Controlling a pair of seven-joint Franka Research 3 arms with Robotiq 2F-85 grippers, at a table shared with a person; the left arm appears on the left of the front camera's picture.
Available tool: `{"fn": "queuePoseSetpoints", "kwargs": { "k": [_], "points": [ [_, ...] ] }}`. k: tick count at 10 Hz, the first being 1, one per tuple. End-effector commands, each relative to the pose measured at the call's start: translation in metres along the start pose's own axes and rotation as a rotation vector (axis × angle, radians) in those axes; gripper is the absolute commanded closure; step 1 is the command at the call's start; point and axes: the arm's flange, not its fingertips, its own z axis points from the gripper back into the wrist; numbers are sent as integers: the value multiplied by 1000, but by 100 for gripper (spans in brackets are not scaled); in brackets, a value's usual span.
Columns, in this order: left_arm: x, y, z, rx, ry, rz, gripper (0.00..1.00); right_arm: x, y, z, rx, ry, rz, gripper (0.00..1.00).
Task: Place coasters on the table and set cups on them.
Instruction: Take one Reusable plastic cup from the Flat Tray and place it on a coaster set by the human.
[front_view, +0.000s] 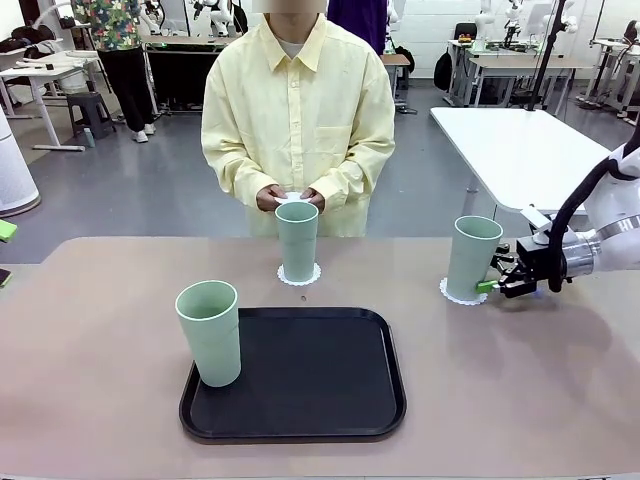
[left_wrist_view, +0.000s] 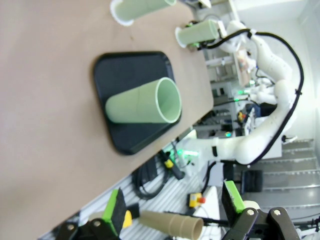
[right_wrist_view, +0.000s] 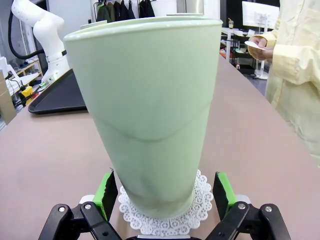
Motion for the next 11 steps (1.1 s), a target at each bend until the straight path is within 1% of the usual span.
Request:
{"fn": "queuePoseSetpoints", "kwargs": {
  "k": [1,2,3,4,5,6,7,10,11],
  "points": [
    [0,1,0,-20,-7,-21,0,2,-2,15,-20,42,-31,0],
    [0,1,0,-20,-7,-21,0,7,6,27,-43,98,-42,0],
    [0,1,0,-20,-7,-21,0,13,13,38,-70,177,-73,0],
    [0,1,0,-20,-7,-21,0,24,22,50,-95,240,-96,0],
    [0,1,0,-20,-7,-21,0,40,33,57,-124,292,-108,0],
    [0,1,0,-20,-7,-21,0,65,48,60,-179,392,-153,0],
    [0,1,0,-20,-7,-21,0,94,61,57,-279,481,-214,0],
    [0,1,0,-20,-7,-21,0,186,96,45,-627,734,-486,0],
    [0,1,0,-20,-7,-21,0,209,105,39,-676,803,-497,0]
  ]
}}
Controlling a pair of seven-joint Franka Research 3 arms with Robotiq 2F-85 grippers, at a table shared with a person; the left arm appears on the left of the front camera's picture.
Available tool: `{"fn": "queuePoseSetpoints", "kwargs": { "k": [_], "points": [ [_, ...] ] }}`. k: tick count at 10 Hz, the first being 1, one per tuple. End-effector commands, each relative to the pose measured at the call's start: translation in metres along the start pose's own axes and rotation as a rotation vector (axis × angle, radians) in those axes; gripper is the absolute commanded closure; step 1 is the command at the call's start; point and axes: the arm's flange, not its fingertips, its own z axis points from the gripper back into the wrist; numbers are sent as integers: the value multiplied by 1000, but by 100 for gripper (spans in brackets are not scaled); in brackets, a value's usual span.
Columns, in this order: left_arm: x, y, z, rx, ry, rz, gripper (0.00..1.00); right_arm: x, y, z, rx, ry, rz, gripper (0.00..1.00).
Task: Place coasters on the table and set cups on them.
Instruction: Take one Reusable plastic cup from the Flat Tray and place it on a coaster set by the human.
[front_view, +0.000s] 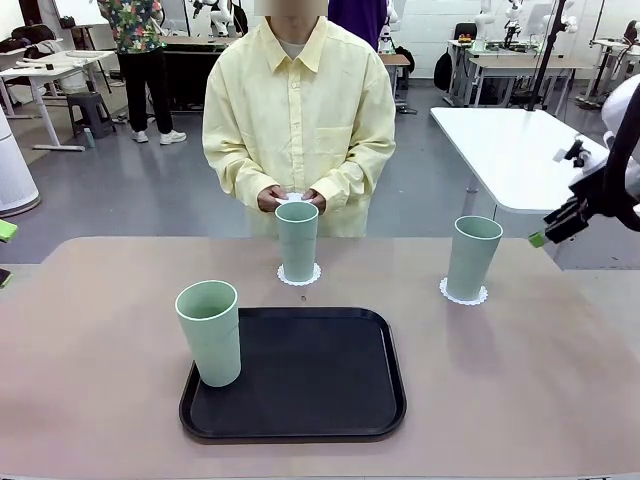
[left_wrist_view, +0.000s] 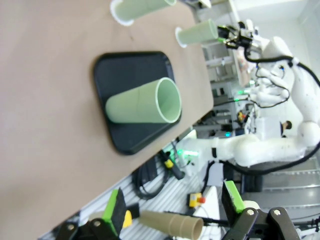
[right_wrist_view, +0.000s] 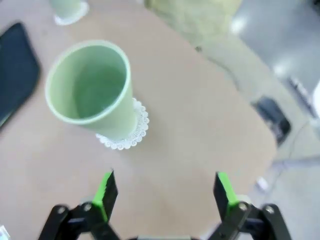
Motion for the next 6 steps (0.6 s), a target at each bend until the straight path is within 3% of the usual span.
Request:
{"fn": "queuePoseSetpoints", "kwargs": {
  "k": [1,4,6],
  "points": [
    [0,1,0,-20,-8,-21,0,28,37,18,-26,223,-133,0],
    [0,1,0,-20,-8,-21,0,63,72,51,-106,370,-200,0],
    [0,1,0,-20,-8,-21,0,79,87,70,-86,422,-177,0]
  ]
}}
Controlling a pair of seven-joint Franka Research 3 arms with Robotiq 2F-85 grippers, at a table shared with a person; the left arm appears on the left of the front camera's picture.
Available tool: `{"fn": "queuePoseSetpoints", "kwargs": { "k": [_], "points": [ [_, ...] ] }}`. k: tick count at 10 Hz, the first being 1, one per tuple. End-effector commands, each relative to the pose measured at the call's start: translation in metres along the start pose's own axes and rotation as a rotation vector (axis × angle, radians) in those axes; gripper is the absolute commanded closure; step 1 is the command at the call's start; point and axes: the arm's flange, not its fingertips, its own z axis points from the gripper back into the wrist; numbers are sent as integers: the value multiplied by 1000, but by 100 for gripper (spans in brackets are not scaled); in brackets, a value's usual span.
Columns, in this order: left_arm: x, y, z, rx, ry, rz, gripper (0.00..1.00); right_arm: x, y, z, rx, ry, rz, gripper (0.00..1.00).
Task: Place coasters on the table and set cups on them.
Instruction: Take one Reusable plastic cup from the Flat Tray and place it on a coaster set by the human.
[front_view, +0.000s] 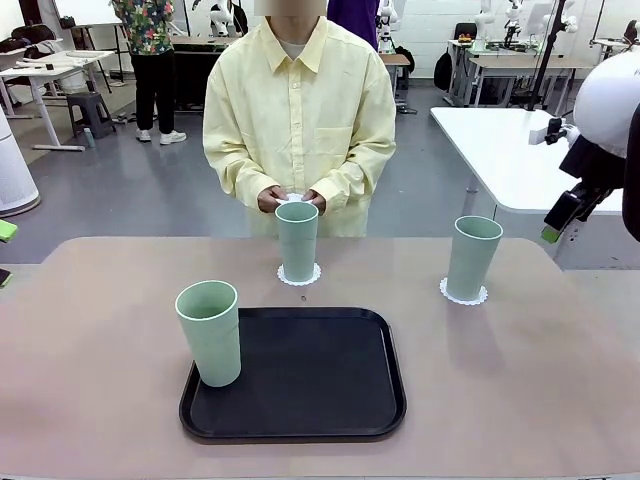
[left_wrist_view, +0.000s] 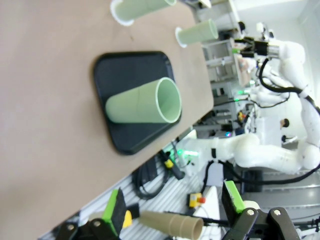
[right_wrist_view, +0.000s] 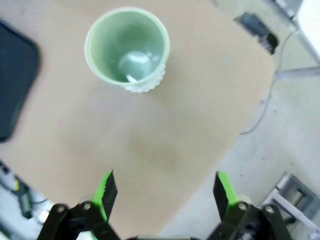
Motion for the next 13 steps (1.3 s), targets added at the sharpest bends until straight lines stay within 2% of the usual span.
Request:
{"fn": "queuePoseSetpoints", "kwargs": {
  "k": [1,3,4,13],
  "points": [
    [0,1,0,-20,-8,-21,0,10,4,26,27,22,0,0],
    [0,1,0,-20,-8,-21,0,12,-3,34,73,36,-15,0],
    [0,1,0,-20,-8,-21,0,8,10,31,35,17,14,0],
    [0,1,0,-20,-8,-21,0,8,10,31,35,17,14,0]
  ]
}}
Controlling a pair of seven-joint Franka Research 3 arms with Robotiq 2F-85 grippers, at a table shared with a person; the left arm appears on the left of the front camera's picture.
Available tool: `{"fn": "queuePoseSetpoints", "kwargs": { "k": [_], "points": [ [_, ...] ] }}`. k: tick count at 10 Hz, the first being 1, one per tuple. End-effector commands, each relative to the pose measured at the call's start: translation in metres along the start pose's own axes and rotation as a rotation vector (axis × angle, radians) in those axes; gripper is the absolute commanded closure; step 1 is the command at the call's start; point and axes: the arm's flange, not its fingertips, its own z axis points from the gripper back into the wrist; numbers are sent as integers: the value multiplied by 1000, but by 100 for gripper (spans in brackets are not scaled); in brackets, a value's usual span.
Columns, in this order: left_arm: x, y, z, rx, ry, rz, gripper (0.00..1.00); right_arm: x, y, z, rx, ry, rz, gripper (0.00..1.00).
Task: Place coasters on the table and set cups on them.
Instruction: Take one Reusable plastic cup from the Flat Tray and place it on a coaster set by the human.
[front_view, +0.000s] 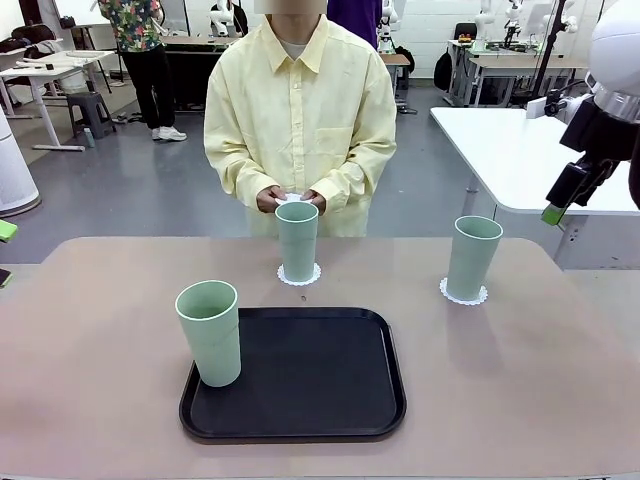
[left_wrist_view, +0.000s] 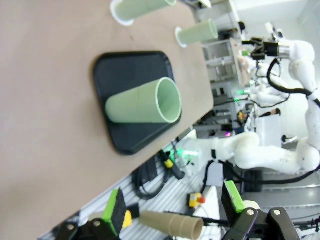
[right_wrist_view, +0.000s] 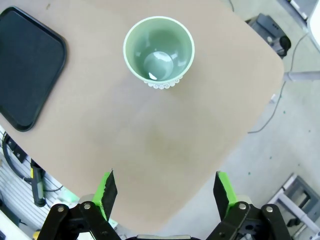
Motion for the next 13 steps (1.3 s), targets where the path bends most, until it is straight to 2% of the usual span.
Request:
{"fn": "queuePoseSetpoints", "kwargs": {
  "k": [1,5,7,9,11,12,13],
  "points": [
    [0,1,0,-20,-7,-21,0,-1,1,-3,-23,-2,-4,0],
    [0,1,0,-20,-7,-21,0,0,0,0,0,0,0,0],
    [0,1,0,-20,-7,-21,0,-32,-8,3,311,-199,-122,0],
    [0,1,0,-20,-7,-21,0,-68,-37,-10,552,-316,-240,0],
    [0,1,0,-20,-7,-21,0,-108,-54,-22,801,-423,-286,0],
    [0,1,0,-20,-7,-21,0,-131,-62,-33,878,-448,-340,0],
    [0,1,0,-20,-7,-21,0,-150,-61,-42,900,-479,-388,0]
  ]
}}
